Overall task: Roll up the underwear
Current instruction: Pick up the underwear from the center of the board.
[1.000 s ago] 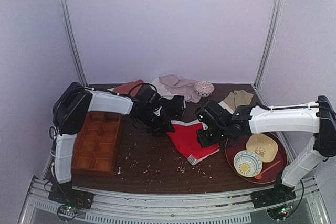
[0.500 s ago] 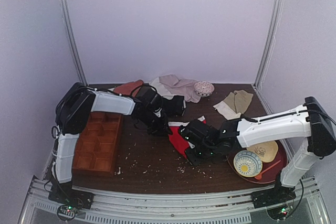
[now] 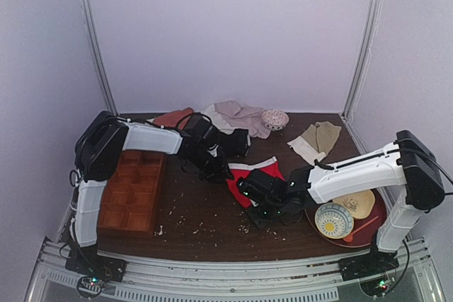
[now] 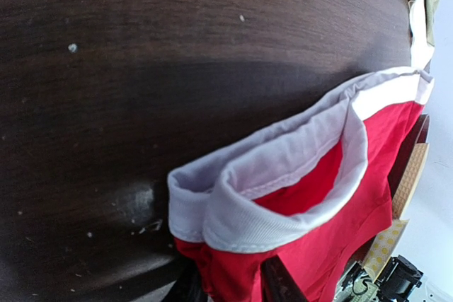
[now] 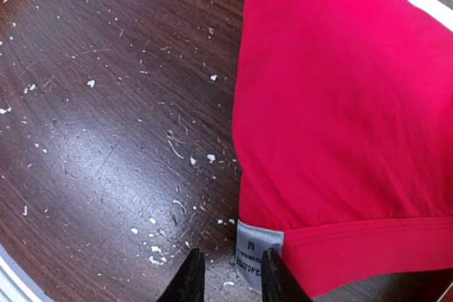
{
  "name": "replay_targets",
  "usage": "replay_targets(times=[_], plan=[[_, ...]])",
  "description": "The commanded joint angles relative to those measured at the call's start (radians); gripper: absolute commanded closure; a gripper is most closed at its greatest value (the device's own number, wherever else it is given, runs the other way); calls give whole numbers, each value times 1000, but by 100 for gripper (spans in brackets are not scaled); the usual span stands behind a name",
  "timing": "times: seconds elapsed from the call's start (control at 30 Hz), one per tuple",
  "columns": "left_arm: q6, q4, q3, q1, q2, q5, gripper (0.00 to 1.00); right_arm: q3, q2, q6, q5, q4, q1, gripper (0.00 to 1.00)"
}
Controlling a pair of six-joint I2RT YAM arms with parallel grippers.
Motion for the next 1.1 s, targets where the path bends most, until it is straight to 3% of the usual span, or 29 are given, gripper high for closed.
replay_targets(times=[0.0,0.53,0.77,0.9,1.03,1.07], plan=[[3,-25,19,5,22,-17,72,-19,45,9,18,21,-8,72],[12,-34,24,5,28,-22,71,-43,65,3,95,-12,-19,68],[13,-43,38,6,39,-18,71,-49,124,3,108,2,-19,81],[17,-45,54,5,51,-13,77,-51,140,4,106,-1,-19,95],[21,-52,76,5,61,-12,100,-48,120,10,94,-9,-19,100],[23,-57,82,5,61,-11,100,-46,111,9,86,-12,-19,100]])
